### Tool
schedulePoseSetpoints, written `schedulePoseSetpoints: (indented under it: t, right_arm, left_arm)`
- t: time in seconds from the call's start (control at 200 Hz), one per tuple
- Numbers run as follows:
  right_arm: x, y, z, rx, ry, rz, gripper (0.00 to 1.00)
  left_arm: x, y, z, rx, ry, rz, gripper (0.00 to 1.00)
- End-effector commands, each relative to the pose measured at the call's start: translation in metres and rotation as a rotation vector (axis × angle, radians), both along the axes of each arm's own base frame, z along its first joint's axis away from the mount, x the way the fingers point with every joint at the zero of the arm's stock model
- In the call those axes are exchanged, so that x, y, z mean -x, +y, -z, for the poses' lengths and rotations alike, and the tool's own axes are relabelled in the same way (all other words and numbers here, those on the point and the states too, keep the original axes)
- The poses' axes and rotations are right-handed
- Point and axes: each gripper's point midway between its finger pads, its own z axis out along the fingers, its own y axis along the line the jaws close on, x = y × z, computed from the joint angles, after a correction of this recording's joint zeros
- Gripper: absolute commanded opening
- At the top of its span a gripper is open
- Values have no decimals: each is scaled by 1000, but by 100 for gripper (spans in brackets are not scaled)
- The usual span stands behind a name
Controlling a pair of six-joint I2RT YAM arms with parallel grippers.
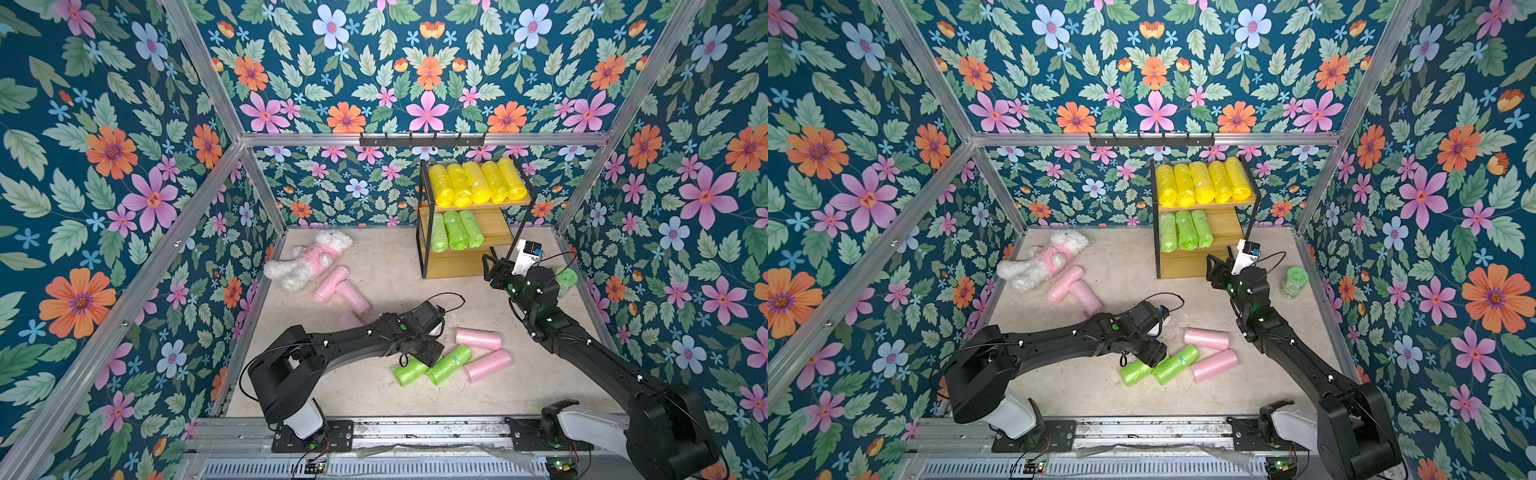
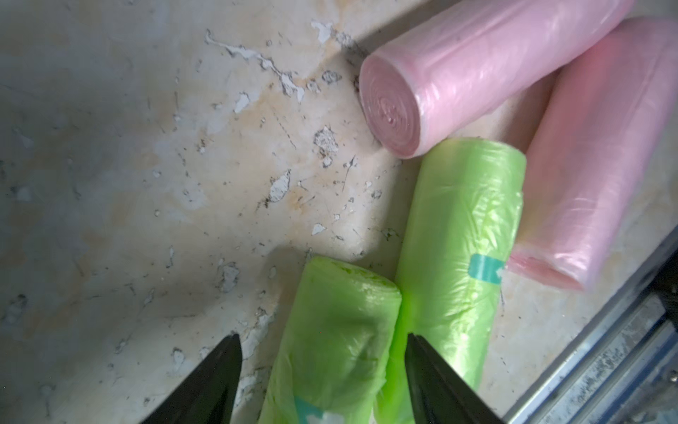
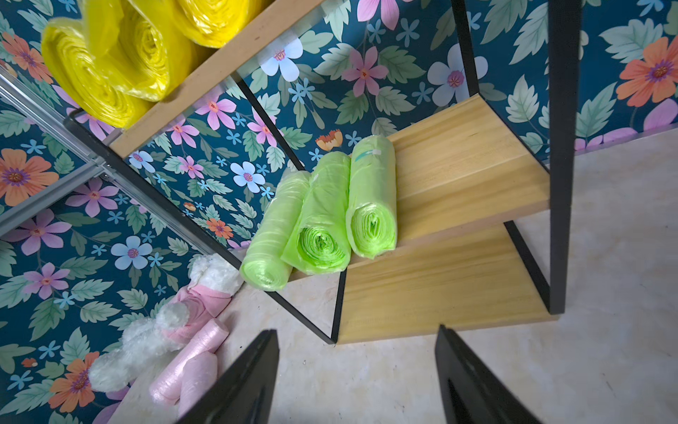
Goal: Sort the rolls of trash bags by color and place them on the shelf
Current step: Pick up the roll of trash bags from the center of the board.
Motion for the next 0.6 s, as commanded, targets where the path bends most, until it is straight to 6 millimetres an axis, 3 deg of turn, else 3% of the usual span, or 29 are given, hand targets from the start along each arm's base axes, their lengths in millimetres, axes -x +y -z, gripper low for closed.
schedulePoseSetpoints:
  t: [0.0, 0.165, 0.305, 0.465, 0.595]
  right_arm:
    - [-1, 1, -1, -6, -8, -1, 72]
    - [-2, 1, 4, -6, 0, 0, 72]
    - [-2, 1, 7, -4, 7, 0, 72]
    - [-2, 1, 10, -2, 15, 1, 72]
    - [-2, 0, 11, -2, 18, 4, 72]
  left_arm:
    - [5, 0, 4, -20, 22, 35, 75]
    - [2, 2, 13, -55, 20, 31, 76]
    - [-6, 10, 22, -120, -3, -1, 70]
    - [-28, 29, 25, -184, -65, -100, 63]
    - [-30, 38, 29, -208, -53, -131, 65]
